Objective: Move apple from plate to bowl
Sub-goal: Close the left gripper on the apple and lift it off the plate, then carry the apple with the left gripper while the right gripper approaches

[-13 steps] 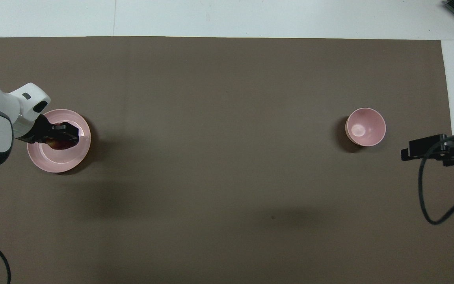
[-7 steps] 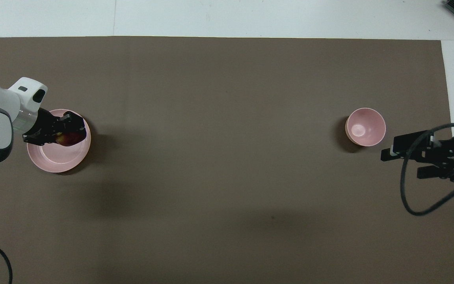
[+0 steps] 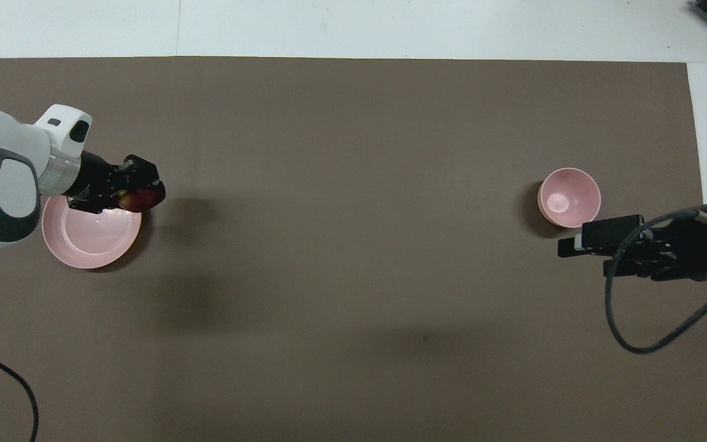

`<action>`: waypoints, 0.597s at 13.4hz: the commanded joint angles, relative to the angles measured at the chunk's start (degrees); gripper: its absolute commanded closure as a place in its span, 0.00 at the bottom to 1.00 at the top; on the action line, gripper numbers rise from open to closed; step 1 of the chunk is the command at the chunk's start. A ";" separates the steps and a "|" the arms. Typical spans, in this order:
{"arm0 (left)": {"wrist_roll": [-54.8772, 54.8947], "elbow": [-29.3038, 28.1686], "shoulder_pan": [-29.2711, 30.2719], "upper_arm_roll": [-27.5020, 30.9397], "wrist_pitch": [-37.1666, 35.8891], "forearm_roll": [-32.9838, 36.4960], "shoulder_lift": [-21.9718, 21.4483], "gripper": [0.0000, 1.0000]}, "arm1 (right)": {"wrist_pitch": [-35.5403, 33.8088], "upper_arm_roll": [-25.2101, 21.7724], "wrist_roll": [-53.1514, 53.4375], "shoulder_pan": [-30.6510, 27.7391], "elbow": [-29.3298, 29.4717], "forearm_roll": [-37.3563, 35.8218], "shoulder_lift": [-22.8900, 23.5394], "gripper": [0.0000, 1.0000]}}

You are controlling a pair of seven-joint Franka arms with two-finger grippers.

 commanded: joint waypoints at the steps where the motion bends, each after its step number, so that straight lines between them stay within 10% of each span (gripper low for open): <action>1: -1.73 5.51 -1.61 0.74 -5.65 -6.46 2.30 1.00 | 3.27 -0.18 -6.23 -1.95 -6.36 10.09 -2.58 0.00; 8: -28.58 8.77 -1.87 -1.54 -17.02 -28.51 2.30 1.00 | 7.24 -0.62 -14.58 -2.92 -15.67 23.30 -5.04 0.00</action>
